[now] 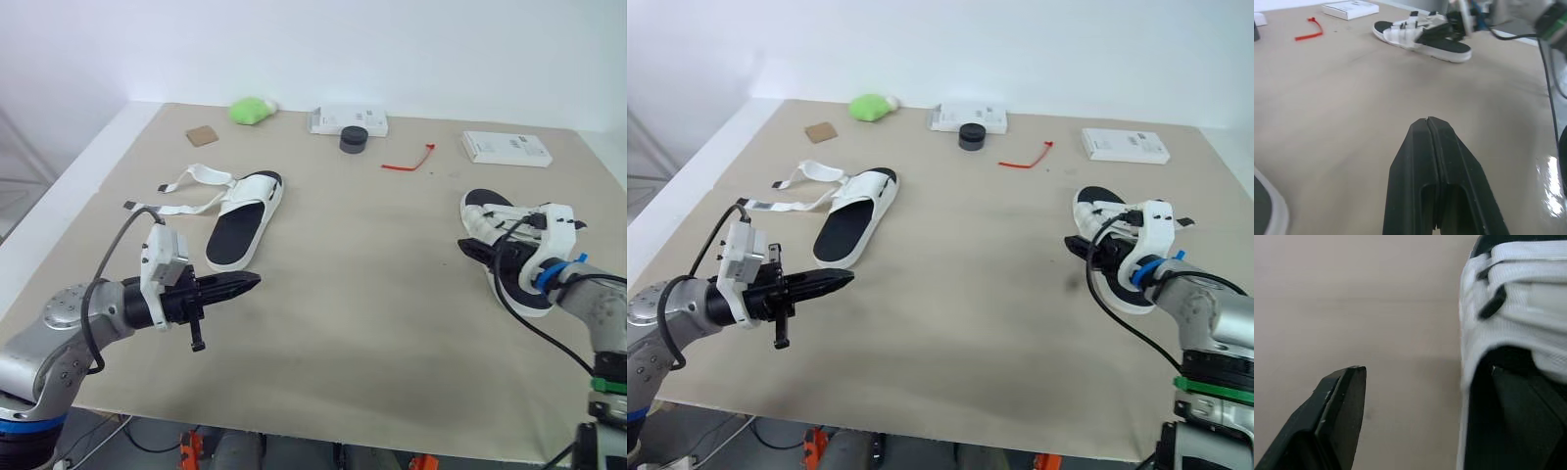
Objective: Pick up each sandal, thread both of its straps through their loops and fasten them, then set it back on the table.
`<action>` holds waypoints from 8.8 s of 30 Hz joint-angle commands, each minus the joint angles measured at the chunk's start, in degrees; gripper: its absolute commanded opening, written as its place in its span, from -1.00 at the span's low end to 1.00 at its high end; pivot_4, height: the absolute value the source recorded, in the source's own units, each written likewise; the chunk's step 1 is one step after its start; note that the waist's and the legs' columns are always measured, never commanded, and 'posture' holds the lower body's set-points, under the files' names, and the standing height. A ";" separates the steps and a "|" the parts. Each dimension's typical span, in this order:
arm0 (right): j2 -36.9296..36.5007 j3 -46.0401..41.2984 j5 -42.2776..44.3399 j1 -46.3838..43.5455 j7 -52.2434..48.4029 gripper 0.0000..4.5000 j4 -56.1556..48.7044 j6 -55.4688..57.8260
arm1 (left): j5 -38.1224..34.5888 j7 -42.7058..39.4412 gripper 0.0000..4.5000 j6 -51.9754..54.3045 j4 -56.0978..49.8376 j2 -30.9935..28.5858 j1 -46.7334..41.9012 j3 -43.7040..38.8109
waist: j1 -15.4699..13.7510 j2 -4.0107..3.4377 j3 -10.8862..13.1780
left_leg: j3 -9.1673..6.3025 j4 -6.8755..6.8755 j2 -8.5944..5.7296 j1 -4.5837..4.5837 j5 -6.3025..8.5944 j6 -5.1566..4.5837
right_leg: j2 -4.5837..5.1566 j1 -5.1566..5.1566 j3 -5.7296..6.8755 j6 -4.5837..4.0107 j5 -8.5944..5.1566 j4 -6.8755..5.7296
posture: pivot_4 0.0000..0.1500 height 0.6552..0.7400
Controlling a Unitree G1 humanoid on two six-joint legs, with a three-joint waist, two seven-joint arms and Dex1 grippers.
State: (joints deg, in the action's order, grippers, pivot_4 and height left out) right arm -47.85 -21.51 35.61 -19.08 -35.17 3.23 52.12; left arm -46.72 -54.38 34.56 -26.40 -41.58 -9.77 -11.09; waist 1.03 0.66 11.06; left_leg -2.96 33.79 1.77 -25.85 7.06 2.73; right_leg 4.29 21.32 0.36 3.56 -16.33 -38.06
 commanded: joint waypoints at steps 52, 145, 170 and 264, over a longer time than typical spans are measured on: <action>7.76 6.50 17.49 7.04 2.55 1.00 -39.67 -6.56 | 36.90 27.67 0.97 -7.44 58.83 26.47 -42.63 14.65 | -1.46 0.40 0.04 | 0.29 0.61 0.02 -0.21 -0.09 -0.06 | -0.12 0.12 -0.46 0.63 0.51 0.03 | 1.00 1.00; -8.71 26.93 -4.82 -1.82 -33.70 -0.98 -11.44 -18.79 | 31.24 -35.63 -1.00 -34.61 51.64 21.47 -30.70 30.33 | -1.58 -0.09 -0.16 | 0.40 0.76 0.11 -0.37 -0.53 -0.51 | -0.17 0.39 -0.55 0.37 0.87 0.02 | 1.00 1.00; 0.60 29.58 -10.57 -7.08 -37.06 -0.98 -6.65 -19.74 | 33.78 -33.98 -1.00 -34.44 55.23 28.51 -32.76 30.14 | -1.54 -0.11 -0.17 | 0.39 0.75 -0.02 -0.39 -0.56 -0.50 | -0.08 0.33 -0.55 0.51 0.86 0.02 | 1.00 1.00; 8.99 41.14 -27.94 -9.77 -38.85 -1.00 9.20 -30.05 | 15.72 -28.76 0.98 5.14 28.86 7.60 -26.73 16.21 | 0.87 0.71 -1.96 | 0.72 0.07 0.81 0.81 -0.19 0.08 | -0.13 0.21 -0.28 -0.02 0.66 0.05 | 1.00 1.00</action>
State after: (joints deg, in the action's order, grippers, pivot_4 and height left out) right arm -38.69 15.73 12.07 -31.34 -75.21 8.69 20.58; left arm -25.52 -83.94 30.50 4.74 -32.42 -33.91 8.84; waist 1.90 1.37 9.10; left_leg -2.22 33.86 2.61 -25.04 6.89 2.82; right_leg 4.16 21.54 0.10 3.54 -15.68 -38.01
